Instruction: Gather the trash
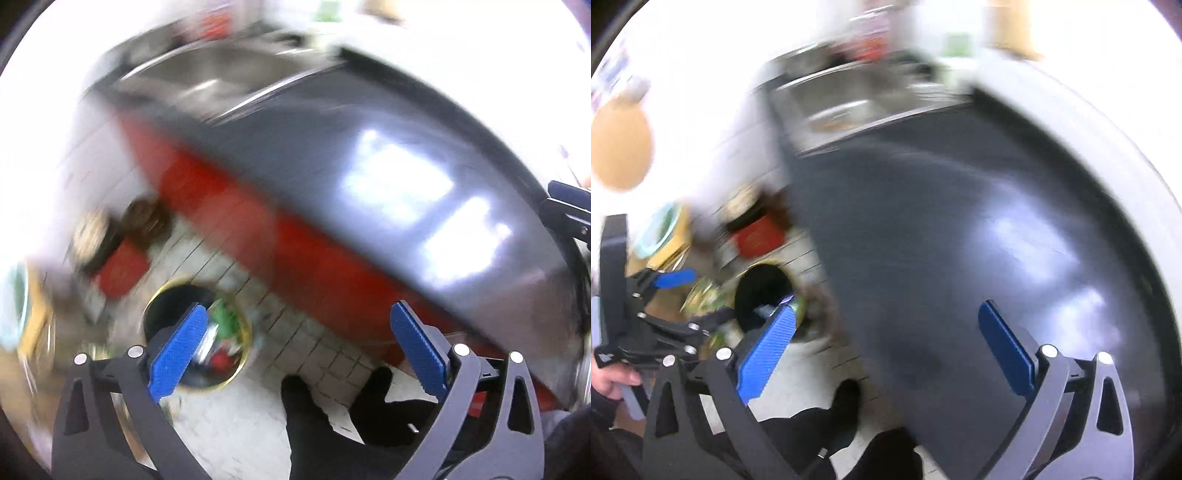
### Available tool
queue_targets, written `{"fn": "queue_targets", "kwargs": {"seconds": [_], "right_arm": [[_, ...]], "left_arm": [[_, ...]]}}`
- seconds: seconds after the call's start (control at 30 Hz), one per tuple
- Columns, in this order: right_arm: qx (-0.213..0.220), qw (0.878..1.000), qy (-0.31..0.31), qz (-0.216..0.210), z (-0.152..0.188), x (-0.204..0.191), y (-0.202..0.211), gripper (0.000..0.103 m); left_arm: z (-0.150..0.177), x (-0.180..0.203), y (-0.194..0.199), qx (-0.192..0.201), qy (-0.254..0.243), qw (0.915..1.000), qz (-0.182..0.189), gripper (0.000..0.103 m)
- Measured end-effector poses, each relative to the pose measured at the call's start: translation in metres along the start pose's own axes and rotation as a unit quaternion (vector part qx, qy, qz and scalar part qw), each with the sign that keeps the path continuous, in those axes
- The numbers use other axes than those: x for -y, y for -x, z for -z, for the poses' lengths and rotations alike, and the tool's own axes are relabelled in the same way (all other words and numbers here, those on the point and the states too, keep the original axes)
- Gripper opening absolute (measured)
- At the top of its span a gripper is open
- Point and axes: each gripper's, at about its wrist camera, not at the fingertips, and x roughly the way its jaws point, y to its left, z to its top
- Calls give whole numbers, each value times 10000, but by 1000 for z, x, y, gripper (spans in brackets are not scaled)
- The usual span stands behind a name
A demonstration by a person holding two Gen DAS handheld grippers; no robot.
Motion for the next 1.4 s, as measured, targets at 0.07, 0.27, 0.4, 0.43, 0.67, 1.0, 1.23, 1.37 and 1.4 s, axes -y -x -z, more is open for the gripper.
{"fn": "queue_targets", "kwargs": {"seconds": [0.07,0.27,0.4,0.43,0.67,1.0,1.23,1.37,1.4], "right_arm": [[136,9977,-540,397,18,47,24,96],[449,9615,-2217,1562,87,162,98,96],[648,9240,-3222,1955,130,206,136,96],[668,9159,-3386,2051,139,212,141,96],[613,8949,-3911,2060,177,238,153,96],[549,8971,-3918,1965,183,253,152,96],[546,9001,-3885,1897,176,254,147,96],[538,9022,-3853,1865,173,255,144,96],[538,9021,-3853,1869,173,255,145,96]], "left_arm": [[-25,48,1,60,-564,9979,298,96],[-77,178,12,328,-1683,9815,850,96],[-94,249,11,288,-1938,9757,981,96],[-95,262,11,266,-1997,9746,976,96],[-99,315,10,262,-2307,9680,952,96],[-97,321,7,140,-2238,9708,848,96],[-98,317,7,137,-2222,9718,773,96],[-98,316,7,139,-2227,9719,751,96],[-98,316,8,140,-2234,9717,753,96]]}}
